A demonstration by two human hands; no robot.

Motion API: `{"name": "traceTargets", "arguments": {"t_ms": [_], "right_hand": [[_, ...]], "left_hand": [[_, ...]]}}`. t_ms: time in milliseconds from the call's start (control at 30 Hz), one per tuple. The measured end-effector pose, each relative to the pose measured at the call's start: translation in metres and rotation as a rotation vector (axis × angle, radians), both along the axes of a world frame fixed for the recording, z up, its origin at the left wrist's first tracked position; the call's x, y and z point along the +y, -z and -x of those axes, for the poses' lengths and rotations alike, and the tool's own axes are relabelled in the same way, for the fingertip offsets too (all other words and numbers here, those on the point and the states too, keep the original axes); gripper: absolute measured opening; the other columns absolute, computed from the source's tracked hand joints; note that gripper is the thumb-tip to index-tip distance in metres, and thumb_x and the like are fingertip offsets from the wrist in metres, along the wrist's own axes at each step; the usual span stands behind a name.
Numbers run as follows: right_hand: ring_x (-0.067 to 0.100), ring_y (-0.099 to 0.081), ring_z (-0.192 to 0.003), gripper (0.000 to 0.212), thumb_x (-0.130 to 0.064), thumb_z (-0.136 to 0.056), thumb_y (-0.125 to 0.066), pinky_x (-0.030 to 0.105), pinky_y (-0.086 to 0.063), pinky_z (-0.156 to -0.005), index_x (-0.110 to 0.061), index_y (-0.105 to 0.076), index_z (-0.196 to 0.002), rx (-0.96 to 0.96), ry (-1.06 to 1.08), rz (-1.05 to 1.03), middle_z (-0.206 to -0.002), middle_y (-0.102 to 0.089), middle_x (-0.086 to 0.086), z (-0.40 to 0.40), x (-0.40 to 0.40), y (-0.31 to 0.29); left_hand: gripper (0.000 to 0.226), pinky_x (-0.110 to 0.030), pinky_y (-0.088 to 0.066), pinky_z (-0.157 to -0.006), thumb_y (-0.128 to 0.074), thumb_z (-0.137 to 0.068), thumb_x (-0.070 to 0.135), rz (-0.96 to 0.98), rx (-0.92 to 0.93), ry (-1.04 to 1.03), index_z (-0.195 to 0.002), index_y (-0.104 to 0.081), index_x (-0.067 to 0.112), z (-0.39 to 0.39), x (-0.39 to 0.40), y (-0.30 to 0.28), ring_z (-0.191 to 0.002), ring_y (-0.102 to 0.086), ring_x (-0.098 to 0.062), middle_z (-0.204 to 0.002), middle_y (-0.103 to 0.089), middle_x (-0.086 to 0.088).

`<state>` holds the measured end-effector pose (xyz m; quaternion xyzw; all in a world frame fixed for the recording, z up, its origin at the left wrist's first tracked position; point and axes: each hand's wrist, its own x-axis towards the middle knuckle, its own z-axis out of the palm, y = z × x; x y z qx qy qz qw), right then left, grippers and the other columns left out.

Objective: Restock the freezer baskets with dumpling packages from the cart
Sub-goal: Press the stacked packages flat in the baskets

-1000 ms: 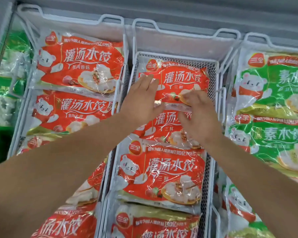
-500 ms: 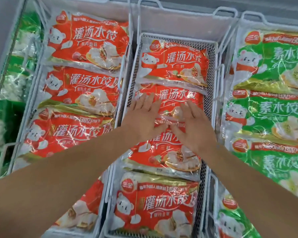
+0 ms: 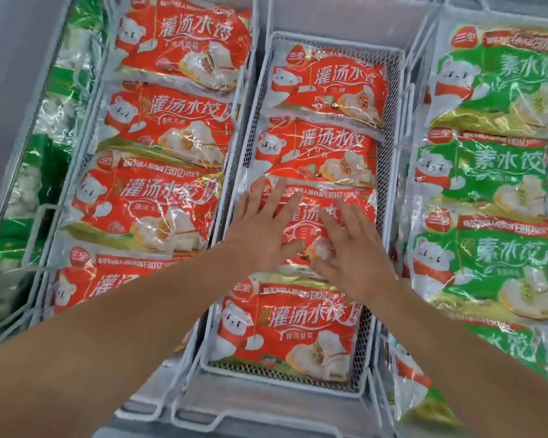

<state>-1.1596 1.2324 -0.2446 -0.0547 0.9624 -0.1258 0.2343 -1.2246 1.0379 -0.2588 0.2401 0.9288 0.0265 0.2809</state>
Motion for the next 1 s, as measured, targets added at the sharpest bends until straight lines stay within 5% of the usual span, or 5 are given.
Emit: {"name": "traceTargets", "arguments": {"t_ms": [200, 500, 633, 733, 1000], "right_hand": [[0.030, -0.029, -0.140, 0.091, -0.053, -0.073, -0.072, 0.051, -0.044, -0.107, -0.017, -0.035, -0.147, 0.095, -0.293, 0.025, -0.155, -0.034, 0.009, -0.102, -0.011, -0.004], [0.026, 0.025, -0.148, 0.097, -0.047, -0.098, -0.049, 0.041, 0.018, -0.115, -0.023, 0.032, -0.146, -0.177, -0.353, -0.198, -0.161, 0.028, 0.002, -0.124, -0.024, -0.008], [0.030, -0.003, -0.152, 0.080, -0.042, -0.093, -0.059, 0.048, -0.013, -0.123, -0.020, -0.015, -0.157, -0.097, -0.170, -0.035, -0.166, -0.001, 0.004, -0.129, -0.020, -0.039], [0.035, -0.038, -0.137, 0.057, -0.035, -0.086, -0.067, 0.050, -0.040, -0.110, -0.014, -0.052, -0.137, 0.100, 0.095, 0.036, -0.152, -0.037, 0.008, -0.150, 0.012, -0.060], [0.032, -0.026, -0.146, 0.076, -0.032, -0.085, -0.070, 0.044, -0.033, -0.116, -0.017, -0.036, -0.150, -0.102, 0.395, -0.072, -0.161, -0.021, 0.006, -0.200, 0.166, -0.062]], "left_hand": [[0.087, -0.051, 0.016, -0.117, -0.042, -0.092, 0.064, -0.066, 0.013, 0.376, -0.158, 0.002, 0.028, -0.086, -0.047, -0.017, -0.149, 0.022, -0.032, -0.164, 0.021, -0.001], [0.089, -0.052, 0.009, -0.122, -0.040, -0.100, 0.052, 0.104, -0.089, 0.424, -0.153, 0.024, 0.022, -0.123, -0.057, -0.017, -0.143, 0.036, -0.030, -0.159, 0.033, 0.000], [0.078, -0.050, -0.012, -0.123, -0.047, -0.096, 0.054, 0.034, -0.102, 0.304, -0.157, -0.015, 0.019, -0.123, -0.045, -0.035, -0.152, -0.003, -0.031, -0.166, -0.010, -0.004], [0.043, -0.038, -0.046, -0.096, -0.051, -0.093, 0.051, -0.095, 0.004, 0.185, -0.113, -0.063, 0.015, -0.117, -0.012, -0.054, -0.109, -0.057, -0.027, -0.117, -0.065, -0.007], [0.051, -0.041, -0.045, -0.104, -0.062, -0.091, 0.032, -0.476, -0.081, 0.196, -0.136, -0.054, 0.010, -0.162, 0.139, -0.062, -0.128, -0.048, -0.029, -0.138, -0.055, -0.010]]}}
